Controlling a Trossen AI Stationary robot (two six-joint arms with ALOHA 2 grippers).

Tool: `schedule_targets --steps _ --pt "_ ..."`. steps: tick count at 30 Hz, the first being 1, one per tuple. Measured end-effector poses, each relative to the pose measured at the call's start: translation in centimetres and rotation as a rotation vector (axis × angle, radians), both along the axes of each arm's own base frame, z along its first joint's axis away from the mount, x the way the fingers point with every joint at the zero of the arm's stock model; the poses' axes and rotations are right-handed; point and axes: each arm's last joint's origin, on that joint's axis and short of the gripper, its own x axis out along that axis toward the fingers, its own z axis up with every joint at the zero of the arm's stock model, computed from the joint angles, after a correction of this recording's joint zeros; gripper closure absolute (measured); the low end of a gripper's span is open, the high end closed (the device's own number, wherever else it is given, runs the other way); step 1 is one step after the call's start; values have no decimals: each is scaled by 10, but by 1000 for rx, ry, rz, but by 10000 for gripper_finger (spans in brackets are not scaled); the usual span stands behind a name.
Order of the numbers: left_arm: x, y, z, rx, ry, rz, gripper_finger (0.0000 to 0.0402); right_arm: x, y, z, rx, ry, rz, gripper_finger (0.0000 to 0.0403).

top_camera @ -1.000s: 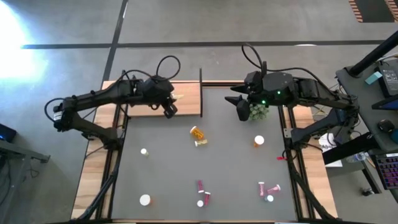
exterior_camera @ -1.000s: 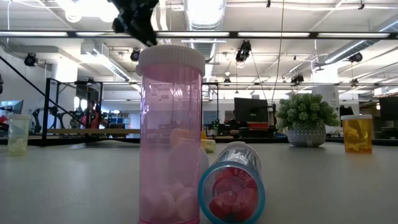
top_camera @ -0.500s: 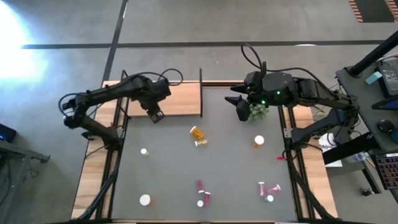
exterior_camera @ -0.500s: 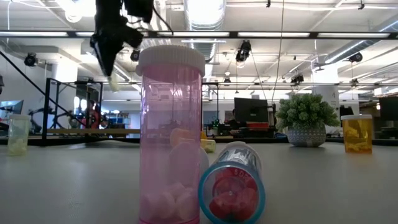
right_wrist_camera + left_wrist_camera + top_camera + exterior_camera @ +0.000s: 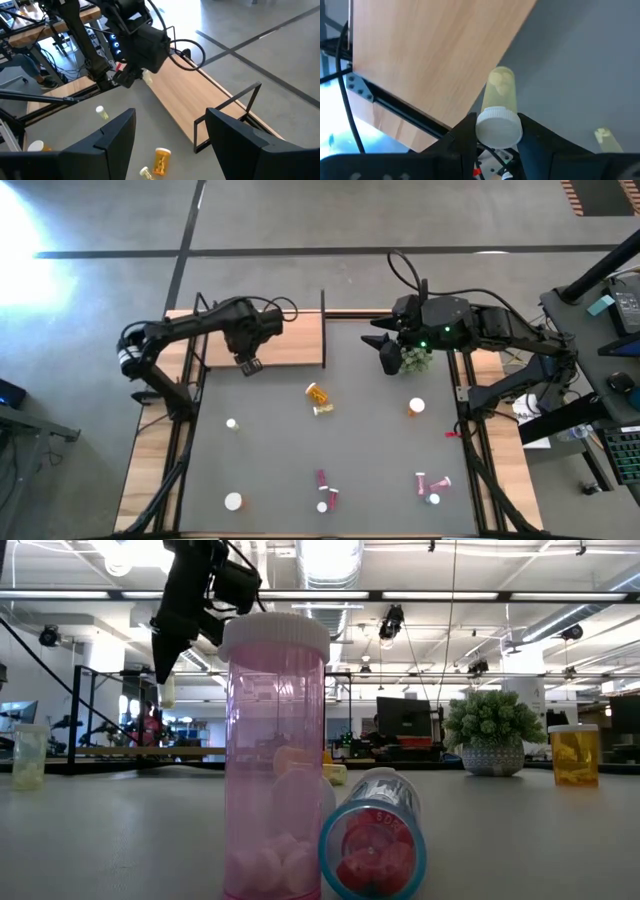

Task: Pick and place medicine bottles onto shelf by color
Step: Put the top left yellow pill bottle on the shelf

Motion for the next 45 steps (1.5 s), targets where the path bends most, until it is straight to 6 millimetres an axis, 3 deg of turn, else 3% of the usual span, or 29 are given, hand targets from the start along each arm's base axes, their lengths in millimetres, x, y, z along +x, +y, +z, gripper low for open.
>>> schedule_targets --steps 15,45 --pt "-10 49 -20 -8 14 179 299 0 0 0 0 0 0 174" --pt "-41 118 -47 37 22 355 299 0 0 0 0 -4 0 174"
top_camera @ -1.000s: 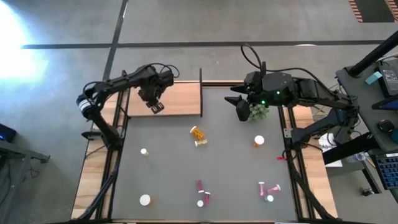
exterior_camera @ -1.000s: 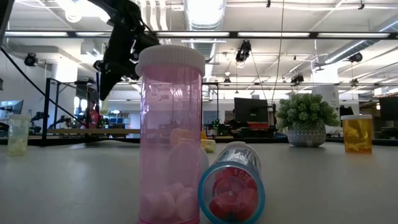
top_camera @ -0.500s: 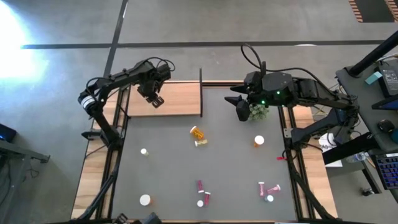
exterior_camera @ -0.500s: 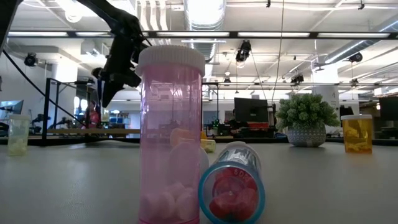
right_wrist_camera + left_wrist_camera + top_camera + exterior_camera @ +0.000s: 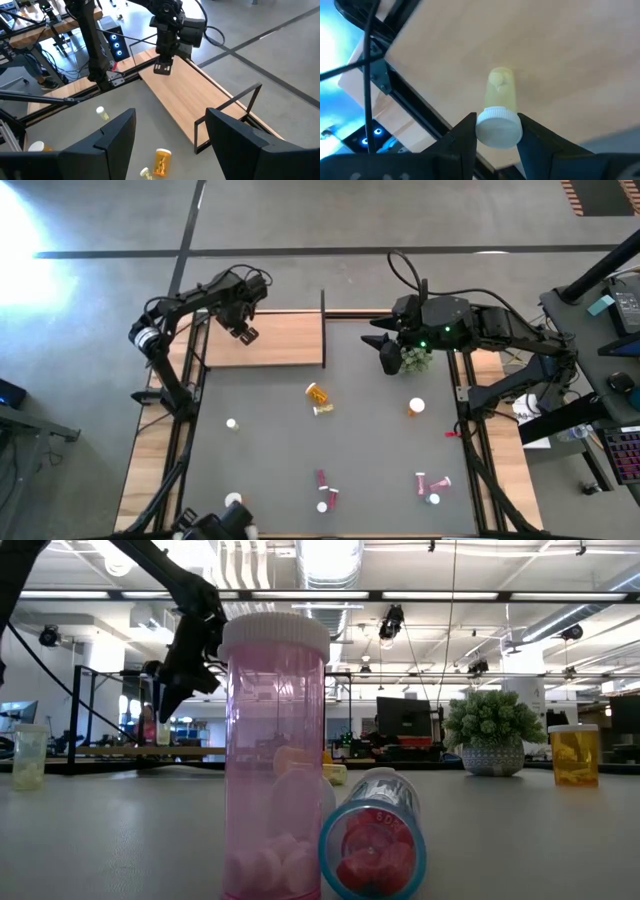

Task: Pick and place medicine bottles onto shelf by color
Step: Put the top left yellow pill bottle on the shelf

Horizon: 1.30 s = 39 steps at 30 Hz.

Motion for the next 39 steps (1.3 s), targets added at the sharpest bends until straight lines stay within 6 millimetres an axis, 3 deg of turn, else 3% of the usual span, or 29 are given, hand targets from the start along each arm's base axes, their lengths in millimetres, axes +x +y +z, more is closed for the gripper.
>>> schedule_targets --steps 22,39 --pt "-23 29 -6 59 -30 114 299 0 0 0 0 -3 1 174" --pt "-26 33 -5 68 -39 131 291 0 0 0 0 -3 0 174"
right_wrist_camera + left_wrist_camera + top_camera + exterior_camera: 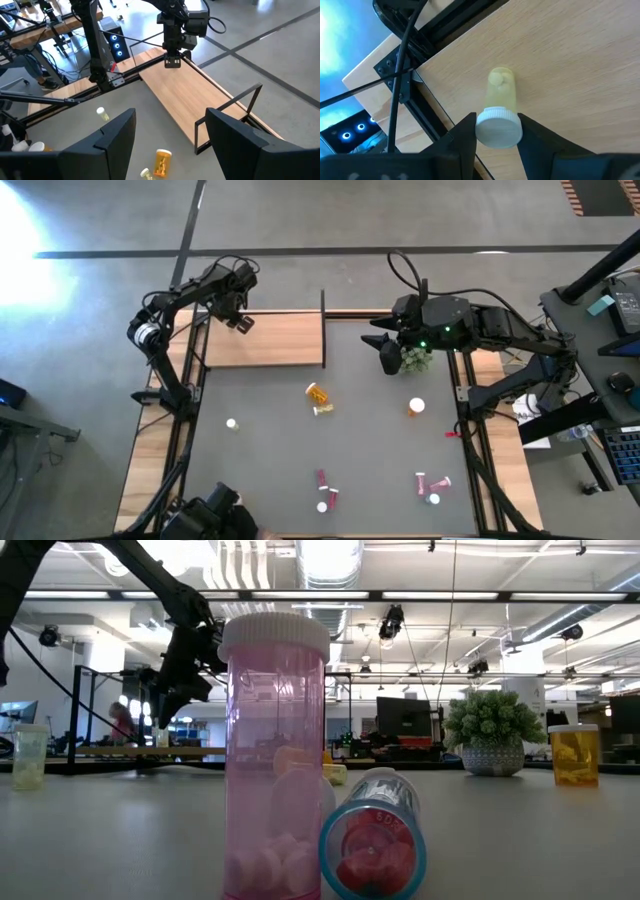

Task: Pick and place medicine bottles onto shelf by color
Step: Put the top left yellow pill bottle on the shelf

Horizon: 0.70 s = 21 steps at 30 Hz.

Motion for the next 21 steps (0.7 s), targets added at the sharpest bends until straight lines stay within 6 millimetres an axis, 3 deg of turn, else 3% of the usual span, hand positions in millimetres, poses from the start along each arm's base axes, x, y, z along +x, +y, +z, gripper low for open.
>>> schedule_targets --steps 8,21 --pt "1 -1 -1 -27 -27 -1 253 0 0 0 0 1 0 174" --pt "2 2 6 9 -10 -28 250 0 0 0 0 1 0 174"
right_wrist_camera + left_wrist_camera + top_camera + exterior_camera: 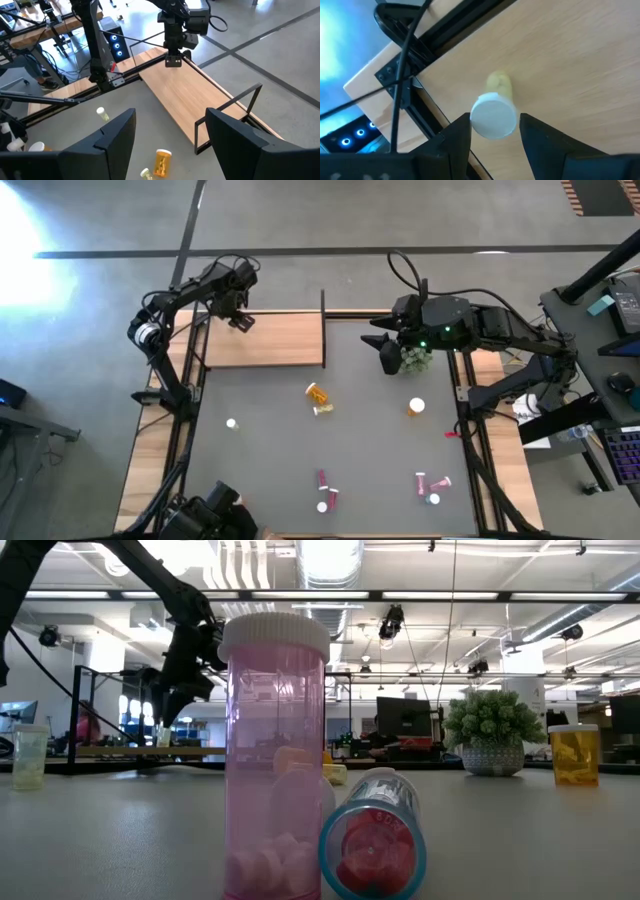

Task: Pick and place medicine bottles onto shelf by color
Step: Put the top left yellow pill bottle on the shelf, then put the left yellow pill bottle on the shelf aligned with the other yellow pill bottle

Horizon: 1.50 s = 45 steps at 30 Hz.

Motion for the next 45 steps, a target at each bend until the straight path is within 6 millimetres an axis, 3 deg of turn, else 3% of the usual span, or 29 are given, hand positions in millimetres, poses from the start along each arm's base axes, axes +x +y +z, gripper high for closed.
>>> schedule_targets --steps 20,33,40,45 --pt "0 0 5 17 9 10 251 0 0 0 0 0 0 174" --pt "-4 -6 21 52 -3 9 202 0 0 0 0 0 0 174" --pt "-4 -24 47 85 -143 -18 200 0 0 0 0 0 0 174" --pt "6 -55 75 182 -227 -84 200 0 0 0 0 0 0 174"
